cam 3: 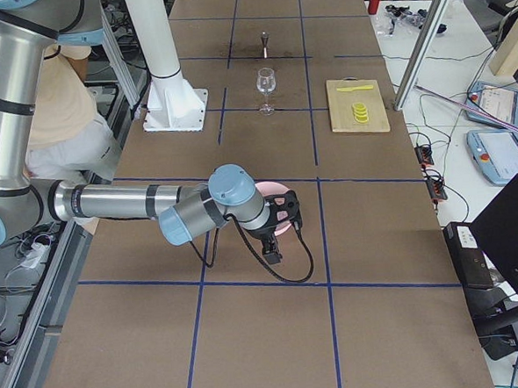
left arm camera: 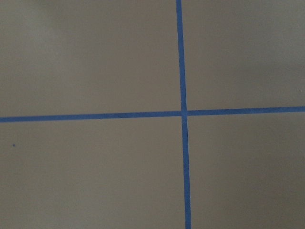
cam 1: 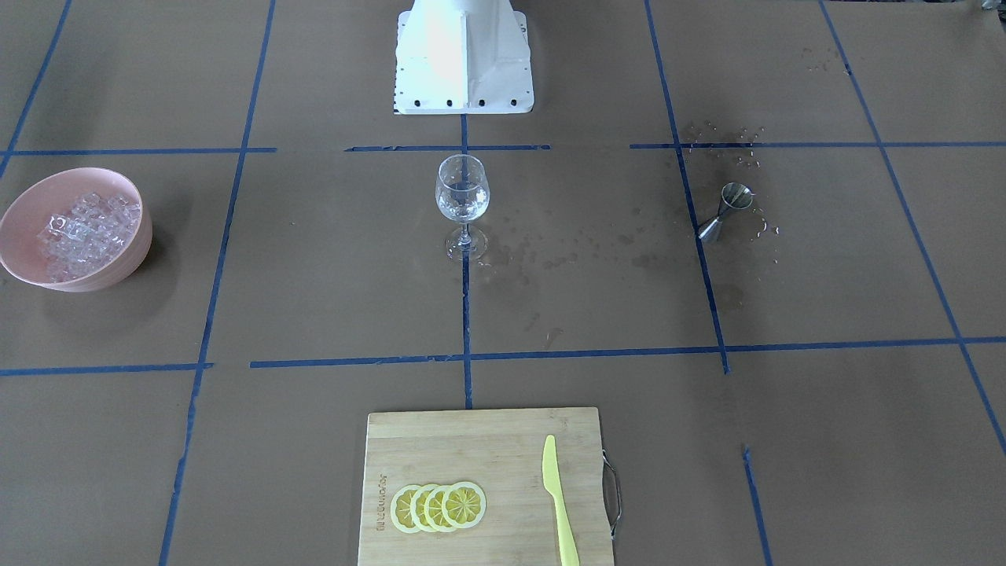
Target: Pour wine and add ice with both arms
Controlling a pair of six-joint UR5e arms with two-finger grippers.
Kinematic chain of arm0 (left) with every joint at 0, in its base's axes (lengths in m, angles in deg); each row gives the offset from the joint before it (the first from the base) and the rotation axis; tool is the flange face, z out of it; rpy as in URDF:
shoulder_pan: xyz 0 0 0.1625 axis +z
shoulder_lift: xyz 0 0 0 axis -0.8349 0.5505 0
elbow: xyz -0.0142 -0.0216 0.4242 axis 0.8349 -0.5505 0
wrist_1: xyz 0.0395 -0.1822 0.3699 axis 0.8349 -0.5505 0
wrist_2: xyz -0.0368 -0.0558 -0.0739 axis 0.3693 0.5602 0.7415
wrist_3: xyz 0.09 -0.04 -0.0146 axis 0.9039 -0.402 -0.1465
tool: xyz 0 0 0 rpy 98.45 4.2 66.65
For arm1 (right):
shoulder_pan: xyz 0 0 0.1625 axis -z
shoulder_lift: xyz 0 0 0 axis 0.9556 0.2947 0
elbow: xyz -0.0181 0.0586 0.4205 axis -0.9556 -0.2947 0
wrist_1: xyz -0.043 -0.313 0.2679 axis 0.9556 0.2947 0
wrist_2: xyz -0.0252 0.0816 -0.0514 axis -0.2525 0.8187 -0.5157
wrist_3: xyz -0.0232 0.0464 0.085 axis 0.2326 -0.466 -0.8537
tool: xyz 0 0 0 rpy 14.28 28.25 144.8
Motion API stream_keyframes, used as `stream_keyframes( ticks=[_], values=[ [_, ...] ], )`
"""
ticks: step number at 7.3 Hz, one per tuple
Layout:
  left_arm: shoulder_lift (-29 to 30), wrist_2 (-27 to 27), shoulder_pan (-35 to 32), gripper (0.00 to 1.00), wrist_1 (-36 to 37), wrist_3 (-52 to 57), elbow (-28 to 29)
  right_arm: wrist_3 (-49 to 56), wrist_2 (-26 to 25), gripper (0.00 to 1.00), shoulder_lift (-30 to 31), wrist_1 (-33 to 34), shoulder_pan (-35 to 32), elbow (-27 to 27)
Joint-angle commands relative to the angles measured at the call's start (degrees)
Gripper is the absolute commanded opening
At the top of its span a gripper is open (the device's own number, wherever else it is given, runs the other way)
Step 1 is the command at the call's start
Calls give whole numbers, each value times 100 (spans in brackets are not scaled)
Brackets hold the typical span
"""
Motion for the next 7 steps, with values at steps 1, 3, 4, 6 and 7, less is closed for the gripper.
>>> stream_keyframes(
  ticks=[1, 3, 4, 6, 7],
  values=[
    [-369, -11, -69, 100, -550, 318, -205, -400, 27, 100, -101, 65, 139, 186],
    [-361, -11, -43, 100, -559, 309, -57, -1147, -43, 100, -128, 66, 779, 520],
    [-361, -2, -34, 100, -577, 309, -82, -1577, -182, 100, -128, 66, 1191, 791],
    [-343, -2, -34, 100, -656, 318, -108, -2187, -1434, 100, -163, 66, 2237, 1013],
    [-352, -2, -34, 100, -752, 318, -91, -2440, -1562, 100, -259, 31, 2520, 944]
  ],
)
